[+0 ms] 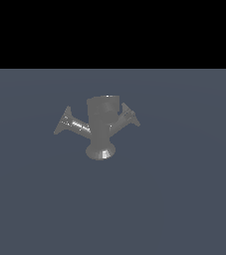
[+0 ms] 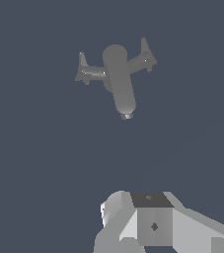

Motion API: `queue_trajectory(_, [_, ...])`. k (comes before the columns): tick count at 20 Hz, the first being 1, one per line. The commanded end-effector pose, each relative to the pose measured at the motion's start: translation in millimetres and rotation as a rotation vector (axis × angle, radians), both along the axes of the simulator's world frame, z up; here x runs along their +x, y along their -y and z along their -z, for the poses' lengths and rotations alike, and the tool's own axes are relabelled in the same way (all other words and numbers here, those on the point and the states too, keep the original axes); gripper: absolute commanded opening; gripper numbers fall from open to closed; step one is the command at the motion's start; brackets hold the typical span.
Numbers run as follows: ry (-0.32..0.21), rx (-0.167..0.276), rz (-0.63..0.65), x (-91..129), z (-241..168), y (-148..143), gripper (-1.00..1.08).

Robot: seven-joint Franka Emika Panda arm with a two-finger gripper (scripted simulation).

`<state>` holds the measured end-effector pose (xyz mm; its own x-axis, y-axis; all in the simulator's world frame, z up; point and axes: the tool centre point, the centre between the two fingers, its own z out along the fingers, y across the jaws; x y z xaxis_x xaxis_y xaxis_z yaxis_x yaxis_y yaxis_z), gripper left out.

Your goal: Turn on the faucet by rotating a designated handle.

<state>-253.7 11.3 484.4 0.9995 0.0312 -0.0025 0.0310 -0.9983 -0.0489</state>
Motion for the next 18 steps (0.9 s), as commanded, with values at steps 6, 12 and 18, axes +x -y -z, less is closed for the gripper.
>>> queue_trajectory(6, [-0.164,-0.024,-0.023,34,111,-24,0.19])
queue_trajectory(12, [-0.244,-0.037,0.047,53,206,-65,-0.14])
queue_trajectory(18, [-0.135,-0.135,0.062,121,249,-85,-0.09])
